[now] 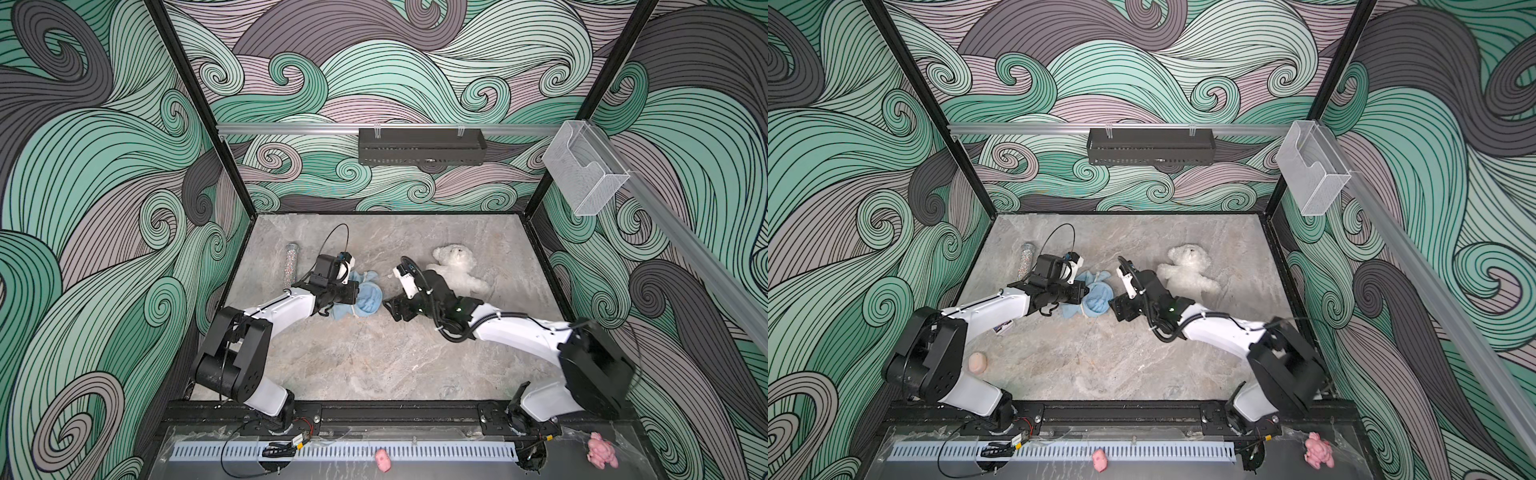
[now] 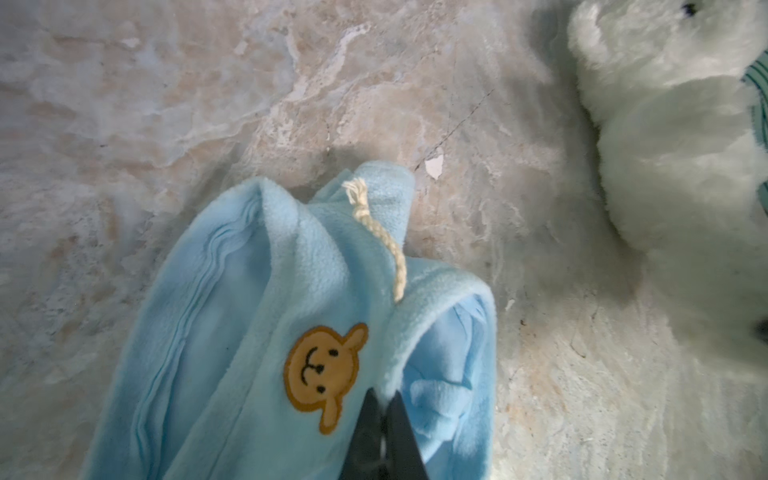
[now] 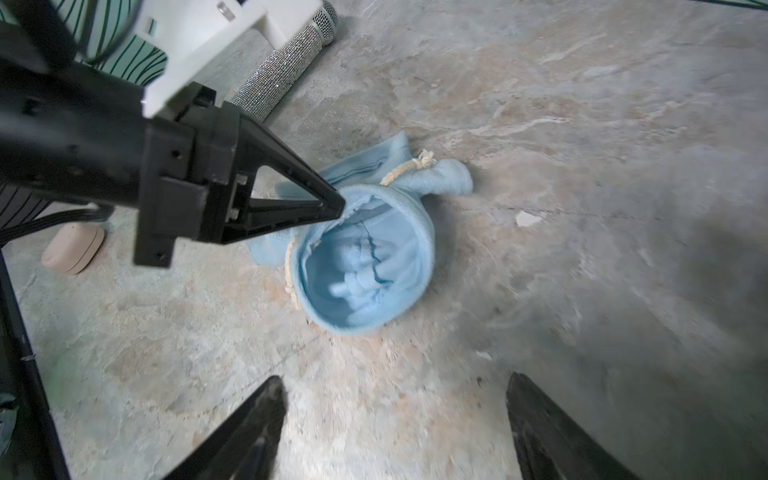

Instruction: Dress the teddy bear

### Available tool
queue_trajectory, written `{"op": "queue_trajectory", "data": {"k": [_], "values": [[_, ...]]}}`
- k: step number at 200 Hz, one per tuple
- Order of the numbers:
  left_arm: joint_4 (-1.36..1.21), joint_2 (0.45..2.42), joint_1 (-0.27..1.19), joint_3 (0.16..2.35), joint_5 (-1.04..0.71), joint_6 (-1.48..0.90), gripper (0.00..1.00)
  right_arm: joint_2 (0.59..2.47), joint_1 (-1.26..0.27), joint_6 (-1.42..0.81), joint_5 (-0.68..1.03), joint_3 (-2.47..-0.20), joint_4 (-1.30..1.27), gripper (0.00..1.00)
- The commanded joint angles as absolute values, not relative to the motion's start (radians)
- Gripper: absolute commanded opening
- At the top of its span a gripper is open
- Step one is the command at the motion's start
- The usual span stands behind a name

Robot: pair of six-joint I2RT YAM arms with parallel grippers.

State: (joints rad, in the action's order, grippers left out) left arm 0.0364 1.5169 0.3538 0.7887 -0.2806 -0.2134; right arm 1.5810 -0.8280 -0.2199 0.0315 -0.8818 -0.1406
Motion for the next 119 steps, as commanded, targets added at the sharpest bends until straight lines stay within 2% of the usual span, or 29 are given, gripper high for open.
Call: {"op": "queue_trajectory", "data": {"k": [1,40,72,97,119], "values": [[-0.008,1.487,0.351,0.776,-0.325,-0.217,0.0,1.695,-0.826,-0.209,0.046,-0.928,-0.249,0.8],[-0.006,1.478,0.349,0.758,-0.34,-0.2,0.0,1.897,-0.801,-0.186,0.054,-1.04,-0.271,0.63],[0.001,1.488,0.351,0.756,-0.354,-0.18,0.0,1.948,-0.766,-0.202,0.114,-1.066,-0.324,0.54],[0.0,1.504,0.351,0.756,-0.377,-0.161,0.0,1.975,-0.762,-0.215,0.138,-1.084,-0.321,0.29],[0.0,1.52,0.351,0.752,-0.387,-0.15,0.0,1.968,-0.762,-0.253,0.133,-1.082,-0.31,0.14]]}}
